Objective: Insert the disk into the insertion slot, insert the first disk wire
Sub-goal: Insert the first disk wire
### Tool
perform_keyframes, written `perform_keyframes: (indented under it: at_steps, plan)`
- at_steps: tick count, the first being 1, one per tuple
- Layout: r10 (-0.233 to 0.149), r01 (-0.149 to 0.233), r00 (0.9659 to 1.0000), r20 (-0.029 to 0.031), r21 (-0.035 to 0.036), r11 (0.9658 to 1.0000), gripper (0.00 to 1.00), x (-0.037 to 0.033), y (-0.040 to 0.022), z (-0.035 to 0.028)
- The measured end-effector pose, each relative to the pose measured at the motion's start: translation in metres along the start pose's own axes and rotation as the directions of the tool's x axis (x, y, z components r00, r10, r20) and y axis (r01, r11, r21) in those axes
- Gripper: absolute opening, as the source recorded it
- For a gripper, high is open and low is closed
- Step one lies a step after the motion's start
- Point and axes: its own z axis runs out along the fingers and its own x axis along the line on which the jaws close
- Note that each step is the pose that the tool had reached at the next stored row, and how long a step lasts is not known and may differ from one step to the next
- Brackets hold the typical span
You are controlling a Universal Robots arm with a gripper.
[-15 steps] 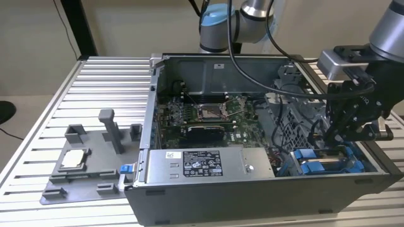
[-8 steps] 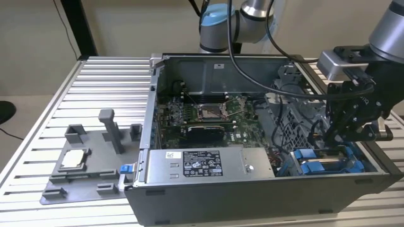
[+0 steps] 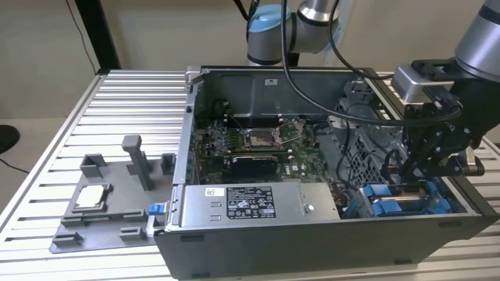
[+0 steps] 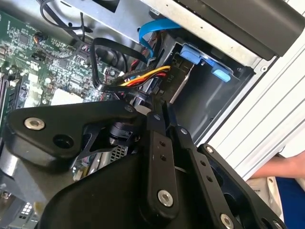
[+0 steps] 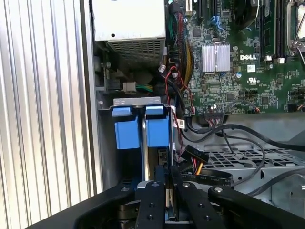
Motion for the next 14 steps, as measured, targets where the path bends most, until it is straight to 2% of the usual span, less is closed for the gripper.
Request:
perform_keyframes:
  at_steps: [10,14]
  plan:
    - [-0.007,0.007,1.0,0.0006,0.0088,0.9999,0.0,-0.0001,0.0,0.004]
    - [-0.009,0.009,1.0,0.0006,0.0099,0.9999,0.0,-0.0001,0.0,0.0056]
